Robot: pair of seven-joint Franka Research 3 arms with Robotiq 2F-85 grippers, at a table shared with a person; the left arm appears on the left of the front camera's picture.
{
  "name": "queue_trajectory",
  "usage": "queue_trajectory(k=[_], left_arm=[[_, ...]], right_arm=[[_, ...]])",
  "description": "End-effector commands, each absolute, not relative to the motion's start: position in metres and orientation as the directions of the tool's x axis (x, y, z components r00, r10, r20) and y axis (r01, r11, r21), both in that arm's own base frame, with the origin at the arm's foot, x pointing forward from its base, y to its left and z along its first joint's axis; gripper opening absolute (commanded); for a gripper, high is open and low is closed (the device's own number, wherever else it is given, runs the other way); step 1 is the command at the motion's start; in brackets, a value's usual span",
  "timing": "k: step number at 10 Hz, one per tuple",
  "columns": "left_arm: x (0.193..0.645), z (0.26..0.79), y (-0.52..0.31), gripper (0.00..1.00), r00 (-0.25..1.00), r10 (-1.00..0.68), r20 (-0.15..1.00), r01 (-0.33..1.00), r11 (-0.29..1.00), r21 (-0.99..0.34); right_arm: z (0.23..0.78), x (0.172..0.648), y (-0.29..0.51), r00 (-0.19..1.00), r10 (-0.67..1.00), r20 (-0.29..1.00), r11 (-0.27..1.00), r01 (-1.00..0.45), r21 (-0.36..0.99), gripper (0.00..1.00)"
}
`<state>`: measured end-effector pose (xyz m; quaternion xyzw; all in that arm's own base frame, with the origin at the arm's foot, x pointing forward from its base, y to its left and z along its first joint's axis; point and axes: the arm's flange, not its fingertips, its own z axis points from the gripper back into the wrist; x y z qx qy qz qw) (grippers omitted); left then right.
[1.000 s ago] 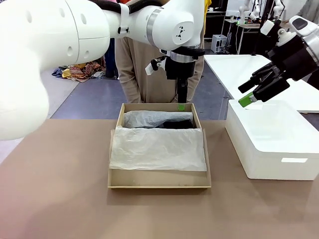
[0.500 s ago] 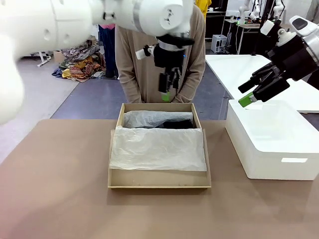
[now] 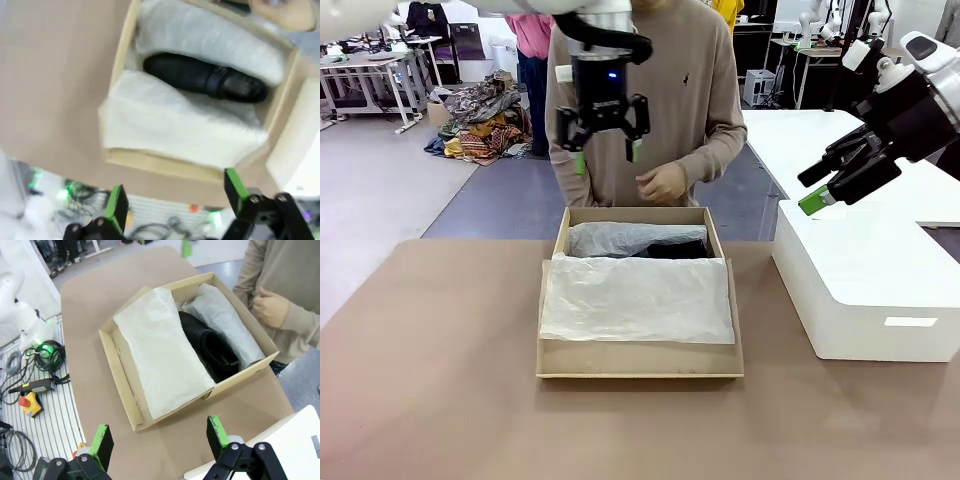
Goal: Pack the shoes into the box.
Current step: Close the Shoes Box.
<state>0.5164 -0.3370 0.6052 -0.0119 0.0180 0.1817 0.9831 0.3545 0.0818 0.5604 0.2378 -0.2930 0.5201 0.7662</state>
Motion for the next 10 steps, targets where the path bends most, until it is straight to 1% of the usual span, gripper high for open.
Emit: queue_trajectory(k=[1,2,3,4,10], left_arm=[[0.505,0.601,-0.299,1.00,0.991,0.103,-0.089,-0.100,0.994,0.035],[0.507,0.600,-0.292,1.00,0.995,0.032,-0.098,-0.032,0.999,0.003],[0.512,0.601,-0.293,1.00,0.990,0.083,-0.114,-0.092,0.993,-0.076],[0.512,0.606,-0.302,1.00,0.990,0.116,-0.086,-0.115,0.993,0.012],[0.511,0.605,-0.305,1.00,0.991,0.100,-0.094,-0.100,0.995,-0.003]], right_arm=[[0.560,0.357,0.083,0.262,0.639,0.723,0.325,-0.944,0.055,1.00],[0.560,0.357,0.083,0.262,0.639,0.723,0.325,-0.944,0.055,1.00],[0.560,0.357,0.083,0.262,0.639,0.723,0.325,-0.944,0.055,1.00],[0.560,0.357,0.083,0.262,0.639,0.723,0.325,-0.944,0.055,1.00],[0.560,0.357,0.083,0.262,0.639,0.723,0.325,-0.944,0.055,1.00]])
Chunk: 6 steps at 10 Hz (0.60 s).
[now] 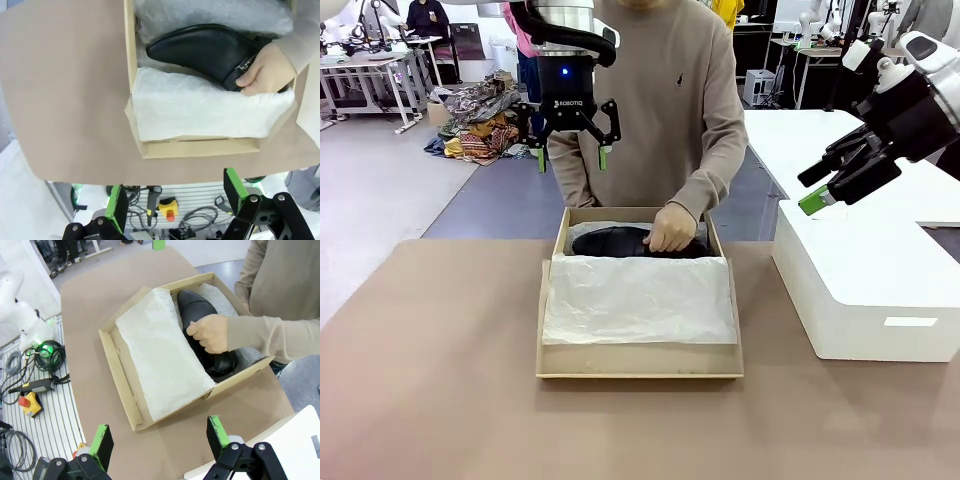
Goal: Pack the shoes into the box.
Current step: Close the Shoes Box.
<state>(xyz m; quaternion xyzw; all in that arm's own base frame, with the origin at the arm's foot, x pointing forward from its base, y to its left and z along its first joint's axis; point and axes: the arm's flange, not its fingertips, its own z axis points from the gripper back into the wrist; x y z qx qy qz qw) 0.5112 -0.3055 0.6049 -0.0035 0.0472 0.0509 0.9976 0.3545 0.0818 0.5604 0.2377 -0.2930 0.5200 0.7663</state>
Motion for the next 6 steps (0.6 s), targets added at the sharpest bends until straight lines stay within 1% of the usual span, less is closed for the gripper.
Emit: queue_trajectory(k=[1,2,3,4,6], left_arm=[[0.513,0.606,-0.291,1.00,0.993,-0.026,-0.113,0.029,0.999,0.028],[0.513,0.606,-0.272,1.00,0.969,-0.224,-0.104,0.234,0.969,0.086],[0.511,0.609,-0.254,1.00,0.919,-0.373,-0.130,0.384,0.920,0.073],[0.509,0.614,-0.236,1.00,0.852,-0.501,-0.155,0.512,0.858,0.044],[0.510,0.619,-0.204,1.00,0.694,-0.697,-0.180,0.707,0.707,-0.013]], right_arm=[[0.560,0.357,0.083,0.262,0.639,0.723,0.325,-0.944,0.055,1.00],[0.560,0.357,0.083,0.262,0.639,0.723,0.325,-0.944,0.055,1.00],[0.560,0.357,0.083,0.262,0.639,0.723,0.325,-0.944,0.055,1.00],[0.560,0.357,0.083,0.262,0.639,0.723,0.325,-0.944,0.055,1.00],[0.560,0.357,0.083,0.262,0.639,0.723,0.325,-0.944,0.055,1.00]])
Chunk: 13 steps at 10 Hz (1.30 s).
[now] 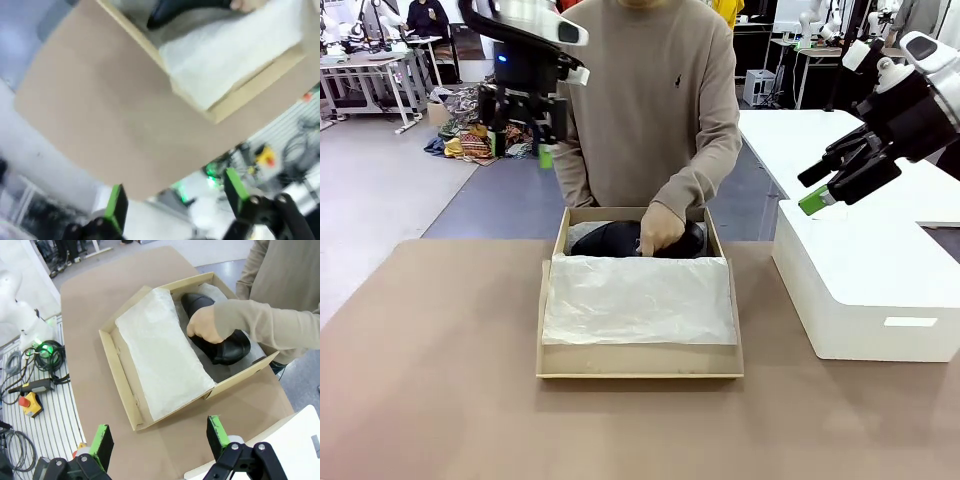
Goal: Pack the shoes into the box.
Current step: Close the Shoes Box.
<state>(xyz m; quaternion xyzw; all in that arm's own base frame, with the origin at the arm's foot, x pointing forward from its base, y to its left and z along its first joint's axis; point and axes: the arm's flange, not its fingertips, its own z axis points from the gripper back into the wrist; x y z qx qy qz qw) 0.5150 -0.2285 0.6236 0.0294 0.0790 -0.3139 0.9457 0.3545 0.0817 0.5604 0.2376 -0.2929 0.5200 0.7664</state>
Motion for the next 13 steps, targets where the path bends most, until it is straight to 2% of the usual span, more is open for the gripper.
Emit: queue_trajectory(k=[1,3,5,6,7,13], left_arm=[[0.511,0.622,-0.189,1.00,0.549,-0.819,-0.166,0.823,0.564,-0.060],[0.509,0.626,-0.169,1.00,0.298,-0.945,-0.137,0.947,0.311,-0.083],[0.499,0.631,-0.151,1.00,0.042,-0.997,-0.067,0.997,0.046,-0.055],[0.500,0.634,-0.150,1.00,-0.030,-0.999,0.030,0.997,-0.032,-0.068],[0.515,0.640,-0.170,1.00,0.166,-0.980,-0.107,0.982,0.174,-0.075],[0.515,0.640,-0.170,1.00,0.166,-0.980,-0.107,0.982,0.174,-0.075]], right_arm=[[0.560,0.357,0.083,0.262,0.639,0.723,0.325,-0.944,0.055,1.00],[0.560,0.357,0.083,0.262,0.639,0.723,0.325,-0.944,0.055,1.00],[0.560,0.357,0.083,0.262,0.639,0.723,0.325,-0.944,0.055,1.00],[0.560,0.357,0.083,0.262,0.639,0.723,0.325,-0.944,0.055,1.00],[0.560,0.357,0.083,0.262,0.639,0.723,0.325,-0.944,0.055,1.00],[0.560,0.357,0.083,0.262,0.639,0.723,0.325,-0.944,0.055,1.00]])
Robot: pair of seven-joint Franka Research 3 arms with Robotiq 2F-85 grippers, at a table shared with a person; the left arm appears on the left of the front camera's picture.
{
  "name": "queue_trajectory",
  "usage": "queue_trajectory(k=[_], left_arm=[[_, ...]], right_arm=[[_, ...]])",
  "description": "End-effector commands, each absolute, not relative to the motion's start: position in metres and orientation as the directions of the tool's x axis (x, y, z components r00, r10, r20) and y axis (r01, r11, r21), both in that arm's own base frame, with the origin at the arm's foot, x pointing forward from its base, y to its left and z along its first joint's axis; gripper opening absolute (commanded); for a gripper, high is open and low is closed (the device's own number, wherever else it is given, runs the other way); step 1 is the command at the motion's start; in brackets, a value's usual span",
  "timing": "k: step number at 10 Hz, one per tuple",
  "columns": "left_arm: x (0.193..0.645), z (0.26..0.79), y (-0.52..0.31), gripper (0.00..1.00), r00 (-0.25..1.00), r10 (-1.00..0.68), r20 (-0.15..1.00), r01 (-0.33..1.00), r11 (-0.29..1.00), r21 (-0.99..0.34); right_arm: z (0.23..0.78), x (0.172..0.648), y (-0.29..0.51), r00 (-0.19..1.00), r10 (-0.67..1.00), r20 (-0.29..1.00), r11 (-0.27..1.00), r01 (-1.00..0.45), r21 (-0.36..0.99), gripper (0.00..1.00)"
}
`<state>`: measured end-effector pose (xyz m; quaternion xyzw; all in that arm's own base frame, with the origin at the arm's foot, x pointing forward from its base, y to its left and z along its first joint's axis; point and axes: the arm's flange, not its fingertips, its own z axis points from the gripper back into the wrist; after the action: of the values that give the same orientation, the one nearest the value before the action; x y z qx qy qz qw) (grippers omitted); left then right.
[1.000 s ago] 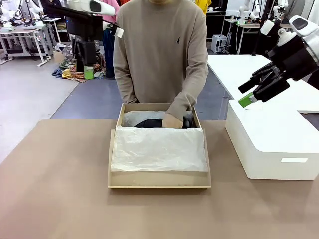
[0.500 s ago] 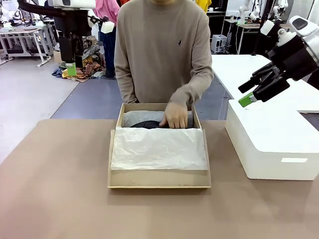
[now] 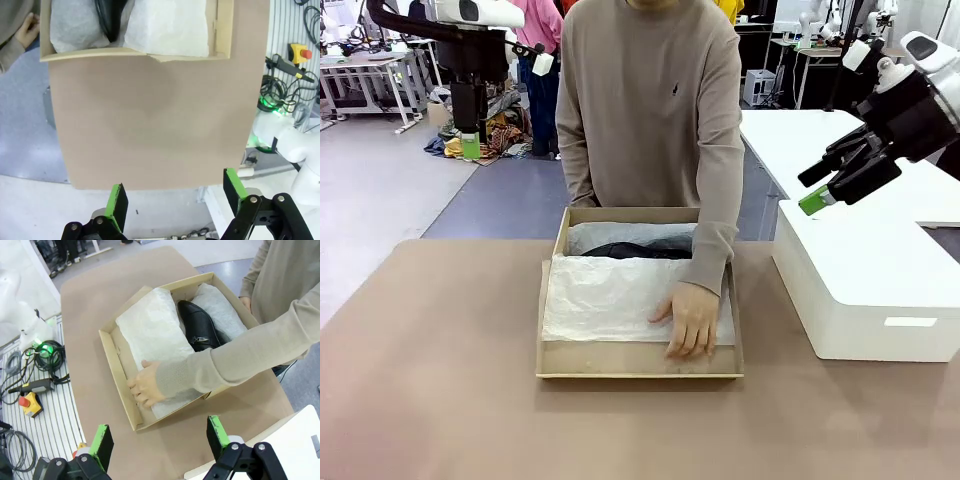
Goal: Pack the shoes into the box.
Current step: Close the Shoes Box.
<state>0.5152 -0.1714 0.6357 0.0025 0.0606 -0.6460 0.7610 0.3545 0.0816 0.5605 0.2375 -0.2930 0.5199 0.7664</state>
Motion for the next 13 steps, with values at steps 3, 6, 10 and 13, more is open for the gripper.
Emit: queue_trajectory(k=[3,6,10,13], left_arm=[[0.521,0.632,-0.154,1.00,0.025,-1.000,-0.019,0.992,0.027,-0.126],[0.523,0.637,-0.135,0.81,-0.014,-1.000,0.028,0.996,-0.016,-0.084],[0.528,0.638,-0.116,0.04,-0.069,-0.992,0.109,0.997,-0.073,-0.039],[0.534,0.637,-0.101,0.00,-0.087,-0.984,0.154,0.995,-0.092,-0.028]], right_arm=[[0.560,0.357,0.083,0.262,0.639,0.723,0.325,-0.944,0.055,1.00],[0.560,0.357,0.083,0.262,0.639,0.723,0.325,-0.944,0.055,1.00],[0.560,0.357,0.083,0.262,0.639,0.723,0.325,-0.944,0.055,1.00],[0.560,0.357,0.083,0.262,0.639,0.723,0.325,-0.944,0.055,1.00]])
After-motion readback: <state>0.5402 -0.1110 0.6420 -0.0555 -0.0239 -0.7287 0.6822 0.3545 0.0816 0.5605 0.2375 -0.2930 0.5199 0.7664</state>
